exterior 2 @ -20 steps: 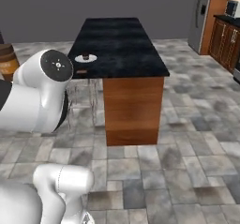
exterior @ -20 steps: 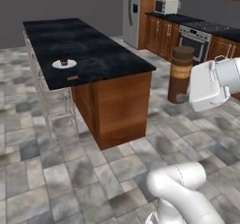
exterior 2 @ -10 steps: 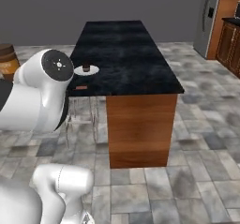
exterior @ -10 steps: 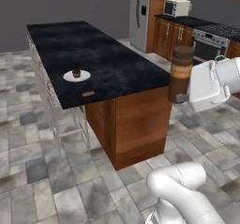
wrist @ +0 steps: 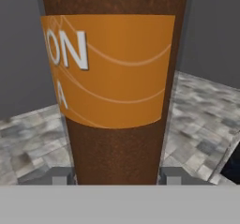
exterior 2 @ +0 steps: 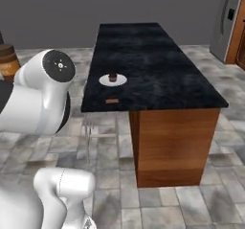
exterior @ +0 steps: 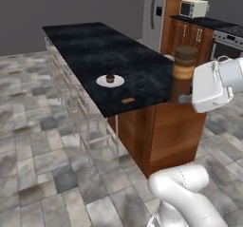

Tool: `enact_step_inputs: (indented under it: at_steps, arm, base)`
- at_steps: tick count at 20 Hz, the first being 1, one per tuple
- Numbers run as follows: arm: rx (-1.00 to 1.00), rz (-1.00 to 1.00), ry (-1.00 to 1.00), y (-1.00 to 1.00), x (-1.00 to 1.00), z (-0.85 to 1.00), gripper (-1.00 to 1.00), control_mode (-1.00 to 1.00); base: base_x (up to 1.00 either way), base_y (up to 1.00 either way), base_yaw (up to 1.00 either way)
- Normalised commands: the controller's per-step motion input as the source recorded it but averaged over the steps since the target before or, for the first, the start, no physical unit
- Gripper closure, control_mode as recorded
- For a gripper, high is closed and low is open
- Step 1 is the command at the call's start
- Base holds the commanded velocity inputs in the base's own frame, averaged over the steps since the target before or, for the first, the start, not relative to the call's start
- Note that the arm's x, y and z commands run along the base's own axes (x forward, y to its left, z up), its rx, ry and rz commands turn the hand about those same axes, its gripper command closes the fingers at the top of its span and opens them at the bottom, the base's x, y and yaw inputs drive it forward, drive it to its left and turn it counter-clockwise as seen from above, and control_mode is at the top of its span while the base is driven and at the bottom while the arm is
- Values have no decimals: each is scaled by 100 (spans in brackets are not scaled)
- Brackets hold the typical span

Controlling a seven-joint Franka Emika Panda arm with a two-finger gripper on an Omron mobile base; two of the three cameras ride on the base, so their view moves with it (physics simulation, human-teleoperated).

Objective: Take the cinnamon bottle from the cabinet and place it on the dining table, next to the plate with the cupcake. Then take the chocolate from the dining counter and place it on the cupcake plate.

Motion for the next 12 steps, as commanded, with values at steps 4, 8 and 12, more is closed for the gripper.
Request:
enact_step_inputs:
  at_steps: [4, 8, 12]
  arm:
    - [0, 0, 0, 0, 0, 0, 100, 100]
    - [0, 0, 0, 0, 0, 0, 100, 100]
    - [0, 0, 0, 0, 0, 0, 100, 100]
  base:
    - [39, 92, 0]
    - [43, 86, -4]
    - [48, 74, -15]
